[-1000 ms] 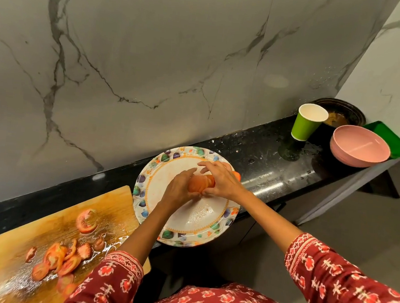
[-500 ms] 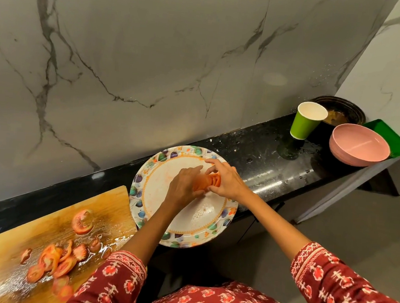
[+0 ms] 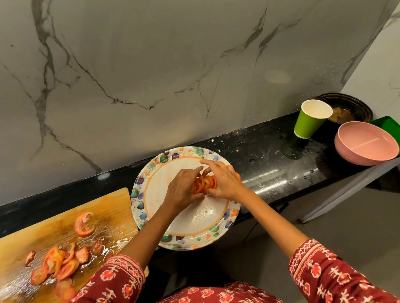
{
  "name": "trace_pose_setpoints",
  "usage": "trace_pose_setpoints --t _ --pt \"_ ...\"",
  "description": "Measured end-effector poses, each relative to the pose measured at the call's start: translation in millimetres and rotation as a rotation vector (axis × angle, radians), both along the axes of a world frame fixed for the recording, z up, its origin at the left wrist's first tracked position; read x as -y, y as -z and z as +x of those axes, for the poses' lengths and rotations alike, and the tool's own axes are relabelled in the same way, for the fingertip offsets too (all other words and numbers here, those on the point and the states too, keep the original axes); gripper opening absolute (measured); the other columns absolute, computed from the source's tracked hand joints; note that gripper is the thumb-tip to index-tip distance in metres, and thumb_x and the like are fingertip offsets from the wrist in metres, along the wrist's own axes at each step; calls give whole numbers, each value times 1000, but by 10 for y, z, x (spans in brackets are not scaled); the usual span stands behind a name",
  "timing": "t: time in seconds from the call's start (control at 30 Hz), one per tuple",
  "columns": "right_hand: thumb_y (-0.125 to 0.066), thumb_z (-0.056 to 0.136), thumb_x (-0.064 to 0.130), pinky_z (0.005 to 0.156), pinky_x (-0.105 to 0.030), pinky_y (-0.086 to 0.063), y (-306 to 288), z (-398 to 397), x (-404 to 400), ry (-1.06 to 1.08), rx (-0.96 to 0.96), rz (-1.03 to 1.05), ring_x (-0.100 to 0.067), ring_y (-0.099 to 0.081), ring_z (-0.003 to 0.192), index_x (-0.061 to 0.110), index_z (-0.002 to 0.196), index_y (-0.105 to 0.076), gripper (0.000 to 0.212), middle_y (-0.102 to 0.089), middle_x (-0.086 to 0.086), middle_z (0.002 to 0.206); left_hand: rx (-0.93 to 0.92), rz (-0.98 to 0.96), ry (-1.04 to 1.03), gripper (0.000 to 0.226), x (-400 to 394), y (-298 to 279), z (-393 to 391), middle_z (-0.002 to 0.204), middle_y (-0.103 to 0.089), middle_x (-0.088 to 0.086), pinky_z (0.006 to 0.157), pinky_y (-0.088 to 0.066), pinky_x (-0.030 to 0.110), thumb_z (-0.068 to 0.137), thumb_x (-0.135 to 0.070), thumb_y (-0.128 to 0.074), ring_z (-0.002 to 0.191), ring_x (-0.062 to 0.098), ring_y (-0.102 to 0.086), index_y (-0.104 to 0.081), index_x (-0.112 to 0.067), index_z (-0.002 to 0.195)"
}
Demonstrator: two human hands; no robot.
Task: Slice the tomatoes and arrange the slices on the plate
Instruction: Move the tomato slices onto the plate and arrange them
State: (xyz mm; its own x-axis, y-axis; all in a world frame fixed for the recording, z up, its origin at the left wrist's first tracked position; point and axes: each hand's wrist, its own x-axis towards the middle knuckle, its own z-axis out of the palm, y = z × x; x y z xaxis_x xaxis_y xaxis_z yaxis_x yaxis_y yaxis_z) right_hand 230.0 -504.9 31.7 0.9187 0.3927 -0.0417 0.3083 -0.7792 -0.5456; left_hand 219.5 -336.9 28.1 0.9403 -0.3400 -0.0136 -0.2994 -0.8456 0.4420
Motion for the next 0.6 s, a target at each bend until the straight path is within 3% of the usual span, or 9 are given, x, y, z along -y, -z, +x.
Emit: trace_pose_setpoints --t 0.17,0.4,0.5,0.6 --pt "-69 77 18 105 -39 -25 40 -22 8 27 20 109 -18 -39 124 23 141 -30 75 -61 3 113 25 -71 -14 75 5 10 4 133 -52 4 94 -42 28 77 -45 -69 119 19 -46 -37 -20 139" --pt "-65 82 18 100 -38 -28 84 -14 -75 99 58 180 -19 -48 116 22 135 -38 60 -67 4 97 -7 -127 -29 70 33 -2 3 134 -51 6 98 -41 31 79 -36 -70 121 21 -46 -38 -18 139" --pt "-65 84 22 101 -38 -28 69 2 -105 123 57 204 -19 -50 115 22 134 -40 57 -68 3 97 -5 -166 -42 67 45 -31 -1 133 -51 8 99 -40 31 80 -33 -69 120 22 -46 -39 -18 138" --pt "-68 80 21 102 -47 -34 71 32 -73 84 27 239 -19 -52 115 19 128 -48 52 -68 6 106 -6 -172 -63 62 40 -50 -2 132 -52 8 100 -38 31 83 -30 -66 120 22 -47 -40 -17 138"
